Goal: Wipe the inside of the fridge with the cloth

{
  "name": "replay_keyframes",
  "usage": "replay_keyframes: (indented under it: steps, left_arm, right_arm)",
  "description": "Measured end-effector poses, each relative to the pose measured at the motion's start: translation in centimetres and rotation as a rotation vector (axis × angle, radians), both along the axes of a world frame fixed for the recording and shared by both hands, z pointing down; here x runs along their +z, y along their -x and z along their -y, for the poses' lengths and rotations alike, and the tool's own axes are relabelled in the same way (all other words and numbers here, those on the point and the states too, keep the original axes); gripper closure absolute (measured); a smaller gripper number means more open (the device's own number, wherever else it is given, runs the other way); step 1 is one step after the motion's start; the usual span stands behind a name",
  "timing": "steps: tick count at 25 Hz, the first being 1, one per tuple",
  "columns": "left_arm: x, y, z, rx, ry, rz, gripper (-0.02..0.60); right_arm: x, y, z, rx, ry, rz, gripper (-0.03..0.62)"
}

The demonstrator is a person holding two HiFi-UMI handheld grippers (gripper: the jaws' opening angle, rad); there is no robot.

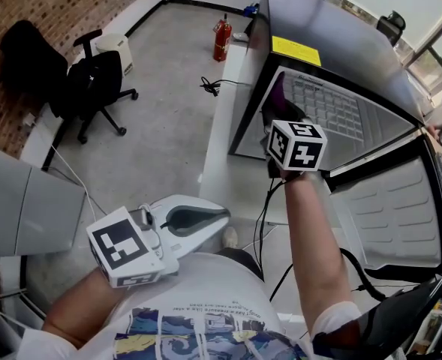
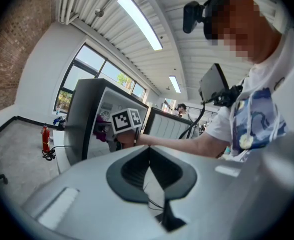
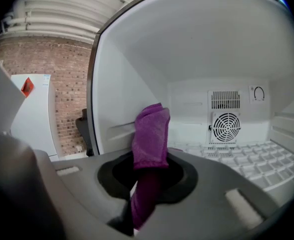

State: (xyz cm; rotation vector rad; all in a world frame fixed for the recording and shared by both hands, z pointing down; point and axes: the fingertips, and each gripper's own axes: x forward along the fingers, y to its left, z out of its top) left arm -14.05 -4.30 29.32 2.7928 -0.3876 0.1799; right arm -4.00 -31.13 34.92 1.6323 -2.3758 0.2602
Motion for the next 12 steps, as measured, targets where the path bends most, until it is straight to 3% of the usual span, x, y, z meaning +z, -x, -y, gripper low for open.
replay_keyframes:
  steps: [5,12]
  left_arm:
    - [0.0,-0.4,-0.7,0.028,-0.003,-0.007,0.578]
    - [0.1,-1.5,-1.3,0.077,0.000,-0.005,0.578]
  right_arm:
    - [-0.5,-0.1,-0.7,-0.017,-0.010,0.013,0.537]
    - [-1.9,-4.0,-3.9,0.075,-0.066,0.038,0.537]
